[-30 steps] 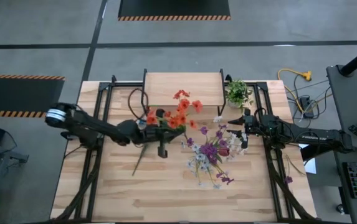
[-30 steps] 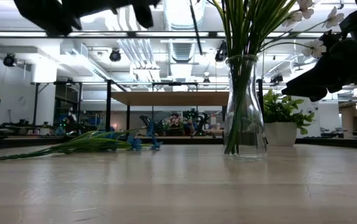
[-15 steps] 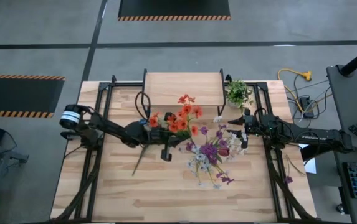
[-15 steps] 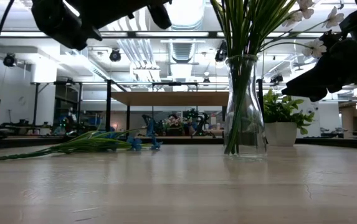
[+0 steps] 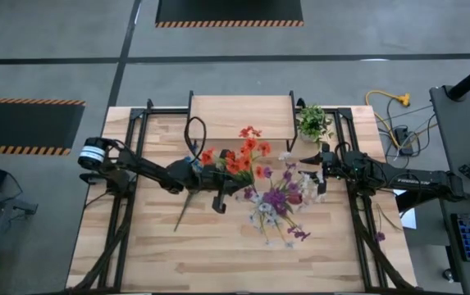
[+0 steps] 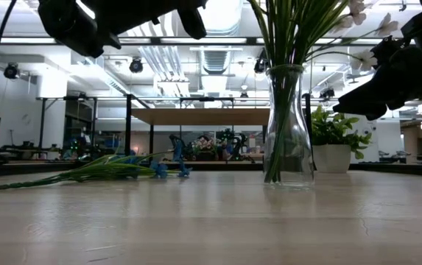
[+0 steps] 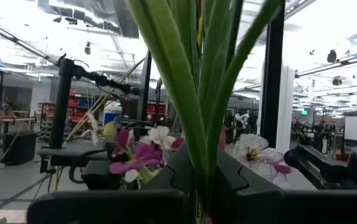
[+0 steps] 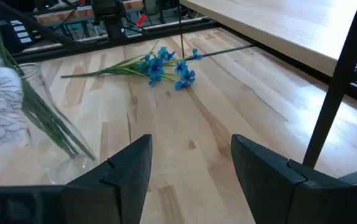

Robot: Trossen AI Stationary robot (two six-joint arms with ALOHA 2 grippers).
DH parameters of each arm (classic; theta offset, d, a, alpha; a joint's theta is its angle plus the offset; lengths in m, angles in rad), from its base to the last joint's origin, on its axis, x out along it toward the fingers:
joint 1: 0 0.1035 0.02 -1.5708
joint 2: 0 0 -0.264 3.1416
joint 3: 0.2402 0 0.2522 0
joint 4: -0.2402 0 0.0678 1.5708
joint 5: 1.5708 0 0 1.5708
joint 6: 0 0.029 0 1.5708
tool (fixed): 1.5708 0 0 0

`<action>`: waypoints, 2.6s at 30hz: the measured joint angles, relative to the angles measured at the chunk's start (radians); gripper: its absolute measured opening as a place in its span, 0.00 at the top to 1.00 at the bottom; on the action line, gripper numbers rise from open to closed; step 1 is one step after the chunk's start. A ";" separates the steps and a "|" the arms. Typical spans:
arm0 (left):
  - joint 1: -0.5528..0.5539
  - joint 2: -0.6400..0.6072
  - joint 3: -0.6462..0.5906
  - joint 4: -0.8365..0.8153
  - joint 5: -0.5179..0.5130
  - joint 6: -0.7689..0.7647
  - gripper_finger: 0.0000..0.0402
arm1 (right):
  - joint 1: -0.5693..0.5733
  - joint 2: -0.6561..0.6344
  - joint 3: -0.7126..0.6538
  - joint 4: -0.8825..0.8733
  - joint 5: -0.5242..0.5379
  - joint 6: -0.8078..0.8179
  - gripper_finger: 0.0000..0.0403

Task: Pick and place flowers into a vace then onto a shelf
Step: Put the orange flowers into the transparent vase

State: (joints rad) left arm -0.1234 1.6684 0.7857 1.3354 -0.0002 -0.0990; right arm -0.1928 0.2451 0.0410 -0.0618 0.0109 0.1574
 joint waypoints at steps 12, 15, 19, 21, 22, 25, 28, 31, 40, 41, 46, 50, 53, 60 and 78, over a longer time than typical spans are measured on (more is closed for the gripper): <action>0.006 0.000 0.000 -0.016 -0.049 -0.002 1.00 | 0.000 0.000 0.000 -0.001 0.000 0.000 0.48; 0.006 0.000 0.000 -0.016 -0.057 -0.004 1.00 | 0.000 0.000 0.000 -0.001 0.000 0.000 0.48; 0.006 0.000 0.000 -0.016 -0.058 -0.019 1.00 | 0.000 0.000 0.000 -0.001 0.000 -0.003 0.48; 0.006 0.000 0.000 -0.016 -0.058 -0.020 1.00 | 0.000 0.000 0.000 -0.001 0.000 -0.003 0.48; 0.006 0.000 0.000 -0.017 -0.058 -0.020 1.00 | 0.000 0.000 0.000 -0.001 0.000 -0.003 0.48; 0.006 0.014 0.000 -0.010 -0.058 -0.020 1.00 | 0.000 0.000 0.000 -0.001 0.001 -0.003 0.48; 0.006 0.042 -0.001 0.007 -0.066 -0.025 1.00 | 0.000 0.000 0.000 -0.001 0.002 -0.003 0.48; 0.006 0.071 -0.001 0.035 -0.066 -0.027 1.00 | 0.000 0.000 0.000 -0.001 0.004 -0.003 0.48; 0.008 0.114 -0.001 0.076 -0.063 -0.026 1.00 | 0.000 0.001 0.000 0.000 0.019 -0.003 0.48; 0.008 0.118 -0.001 0.065 -0.062 -0.026 1.00 | 0.000 0.001 0.000 0.000 0.019 -0.003 0.48; 0.008 0.148 -0.001 0.063 -0.059 -0.018 1.00 | 0.000 0.001 0.000 0.000 0.019 -0.003 0.48; 0.008 0.171 -0.001 0.060 -0.051 -0.018 1.00 | 0.000 0.001 0.000 -0.001 0.018 -0.003 0.48; 0.008 0.173 -0.001 0.058 -0.022 0.002 1.00 | 0.000 0.001 0.000 -0.001 0.018 -0.003 0.48; 0.007 0.171 0.001 -0.042 -0.010 0.031 1.00 | 0.000 0.001 0.000 0.000 0.018 -0.003 0.48; 0.010 0.173 0.001 -0.121 0.028 0.064 1.00 | 0.000 0.001 0.000 -0.001 0.018 -0.007 0.48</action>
State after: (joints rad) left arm -0.1132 1.8412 0.7868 1.2145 0.0276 -0.0351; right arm -0.1927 0.2459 0.0409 -0.0624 0.0292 0.1508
